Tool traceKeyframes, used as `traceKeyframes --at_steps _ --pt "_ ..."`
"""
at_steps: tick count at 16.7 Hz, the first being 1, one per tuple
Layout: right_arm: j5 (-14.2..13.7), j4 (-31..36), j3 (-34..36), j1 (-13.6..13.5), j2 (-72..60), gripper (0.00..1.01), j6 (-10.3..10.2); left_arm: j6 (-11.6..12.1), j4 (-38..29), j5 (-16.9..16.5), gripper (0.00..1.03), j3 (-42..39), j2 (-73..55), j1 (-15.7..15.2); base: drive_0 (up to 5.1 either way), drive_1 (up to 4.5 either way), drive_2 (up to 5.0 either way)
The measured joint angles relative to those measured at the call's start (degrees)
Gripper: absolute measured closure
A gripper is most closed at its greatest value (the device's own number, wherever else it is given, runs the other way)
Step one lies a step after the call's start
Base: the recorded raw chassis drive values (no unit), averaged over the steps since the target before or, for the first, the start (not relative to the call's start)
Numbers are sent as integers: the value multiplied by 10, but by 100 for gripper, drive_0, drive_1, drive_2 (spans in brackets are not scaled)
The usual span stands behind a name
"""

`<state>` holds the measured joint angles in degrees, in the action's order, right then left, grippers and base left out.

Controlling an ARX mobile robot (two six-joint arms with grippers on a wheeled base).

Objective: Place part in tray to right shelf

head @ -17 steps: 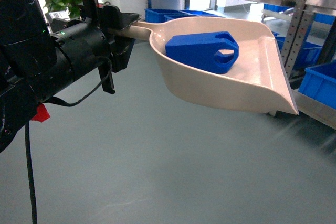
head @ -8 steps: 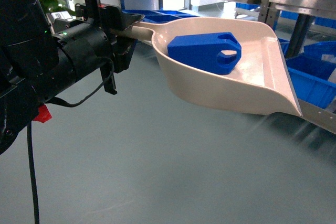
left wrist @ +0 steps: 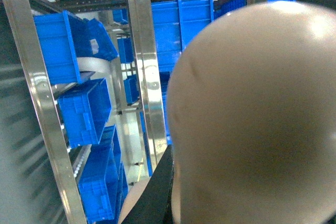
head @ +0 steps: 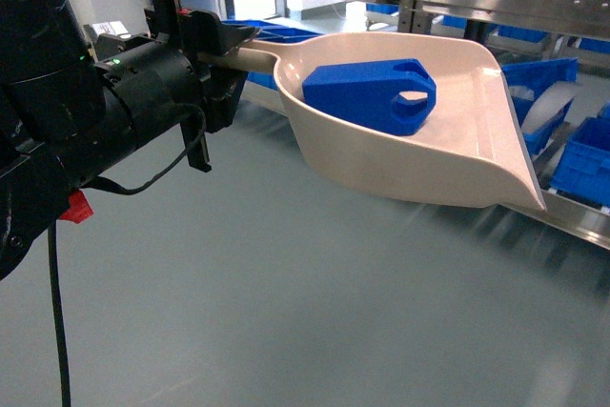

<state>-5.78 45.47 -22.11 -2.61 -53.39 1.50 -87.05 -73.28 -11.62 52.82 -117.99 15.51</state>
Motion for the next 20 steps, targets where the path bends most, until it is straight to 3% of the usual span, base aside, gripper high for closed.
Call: traceKeyframes --at_steps 20 --pt "0 0 0 0 0 3 0 0 0 0 87 0 0 0 -158 -158 -158"
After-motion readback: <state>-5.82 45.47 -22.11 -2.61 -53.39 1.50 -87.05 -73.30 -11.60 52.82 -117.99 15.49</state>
